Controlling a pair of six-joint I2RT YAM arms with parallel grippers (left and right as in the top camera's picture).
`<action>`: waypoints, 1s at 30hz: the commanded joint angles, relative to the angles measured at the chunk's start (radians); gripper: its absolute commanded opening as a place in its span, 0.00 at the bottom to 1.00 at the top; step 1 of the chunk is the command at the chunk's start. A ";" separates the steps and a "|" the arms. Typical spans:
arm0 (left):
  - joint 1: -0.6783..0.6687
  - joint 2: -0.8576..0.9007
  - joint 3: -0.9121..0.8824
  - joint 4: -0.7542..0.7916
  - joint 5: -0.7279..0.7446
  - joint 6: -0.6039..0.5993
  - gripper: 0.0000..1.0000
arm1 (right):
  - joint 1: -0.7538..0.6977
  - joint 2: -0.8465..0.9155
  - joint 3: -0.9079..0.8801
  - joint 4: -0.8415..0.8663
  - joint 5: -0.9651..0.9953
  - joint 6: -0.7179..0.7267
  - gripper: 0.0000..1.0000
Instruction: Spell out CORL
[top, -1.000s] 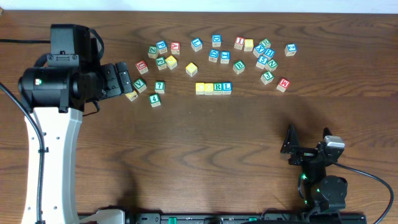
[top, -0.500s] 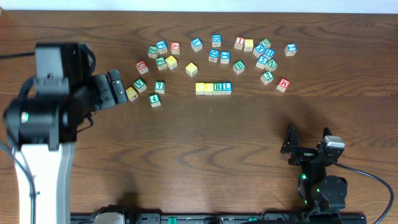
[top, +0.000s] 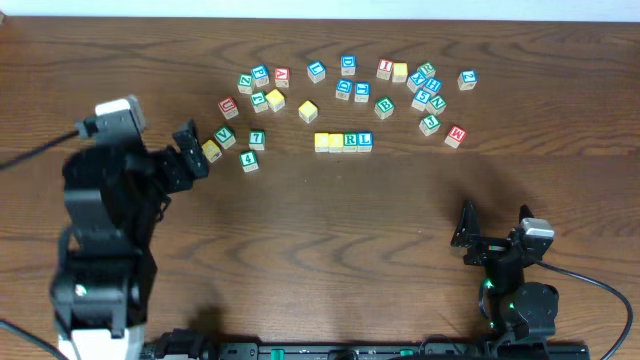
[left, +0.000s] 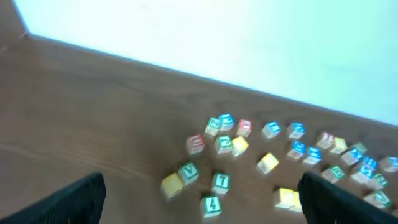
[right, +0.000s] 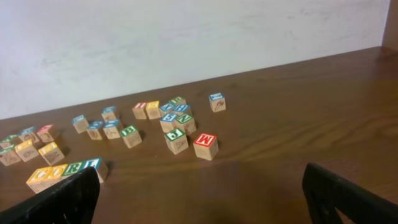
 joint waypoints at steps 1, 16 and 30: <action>0.004 -0.101 -0.160 0.112 0.030 0.016 0.97 | -0.008 -0.007 -0.005 0.002 -0.003 -0.014 0.99; 0.004 -0.536 -0.723 0.438 0.048 0.255 0.98 | -0.008 -0.007 -0.005 0.002 -0.003 -0.014 0.99; 0.004 -0.782 -0.962 0.428 0.048 0.346 0.97 | -0.008 -0.007 -0.005 0.002 -0.003 -0.014 0.99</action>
